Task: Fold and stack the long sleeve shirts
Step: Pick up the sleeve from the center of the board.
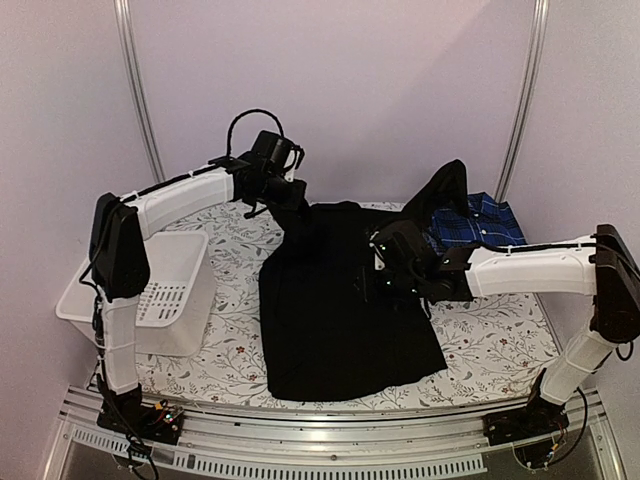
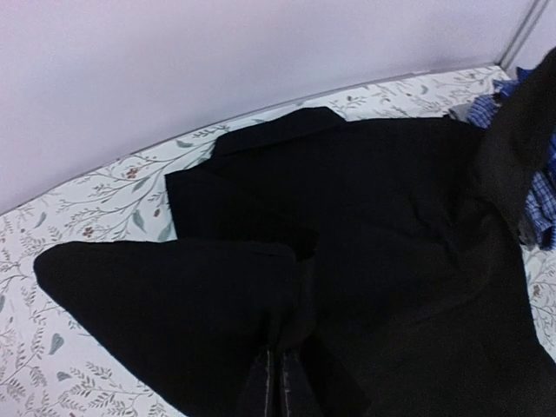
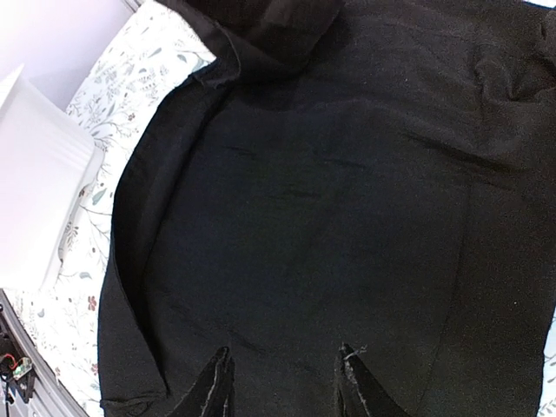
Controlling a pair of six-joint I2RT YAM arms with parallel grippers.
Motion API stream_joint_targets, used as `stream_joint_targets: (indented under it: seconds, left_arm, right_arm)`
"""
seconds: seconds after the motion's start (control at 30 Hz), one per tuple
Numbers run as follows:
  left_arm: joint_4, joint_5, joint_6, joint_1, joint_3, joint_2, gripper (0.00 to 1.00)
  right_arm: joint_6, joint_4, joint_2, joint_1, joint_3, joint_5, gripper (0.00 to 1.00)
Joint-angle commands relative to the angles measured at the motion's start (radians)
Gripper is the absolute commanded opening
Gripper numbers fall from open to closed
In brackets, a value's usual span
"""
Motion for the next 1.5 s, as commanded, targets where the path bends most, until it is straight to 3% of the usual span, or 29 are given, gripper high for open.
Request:
stream_joint_targets:
  seconds: [0.0, 0.17, 0.27, 0.7, 1.07, 1.17, 1.3, 1.47]
  left_arm:
    - [0.103, 0.273, 0.051, -0.011, -0.142, -0.063, 0.0]
    - [0.112, 0.375, 0.078, 0.0, -0.308, -0.072, 0.0]
    - [0.096, 0.358, 0.072, 0.019, -0.36, -0.061, 0.0]
    - [0.112, 0.468, 0.077, 0.026, -0.405, -0.099, 0.0]
    - [0.233, 0.724, 0.158, -0.053, -0.546, -0.196, 0.0]
    - [0.241, 0.705, 0.135, -0.056, -0.547, -0.181, 0.09]
    - [0.234, 0.662, 0.1, -0.057, -0.515, -0.163, 0.39]
    - [0.287, 0.557, 0.024, -0.053, -0.53, -0.231, 0.53]
  right_arm:
    - [0.006, 0.001, -0.065, -0.024, -0.032, 0.033, 0.39]
    - [0.006, 0.007, -0.084, -0.043, -0.05, 0.03, 0.41]
    - [-0.003, 0.014, -0.078, -0.061, -0.046, 0.019, 0.43]
    - [-0.102, 0.035, 0.136, -0.115, 0.166, -0.061, 0.45]
    - [-0.056, 0.044, 0.014, -0.135, 0.041, 0.03, 0.46]
    - [-0.06, 0.051, 0.012, -0.135, 0.025, 0.019, 0.49]
    - [-0.06, 0.06, 0.022, -0.135, 0.017, -0.006, 0.52]
    - [-0.074, 0.063, 0.041, -0.136, 0.03, -0.022, 0.58]
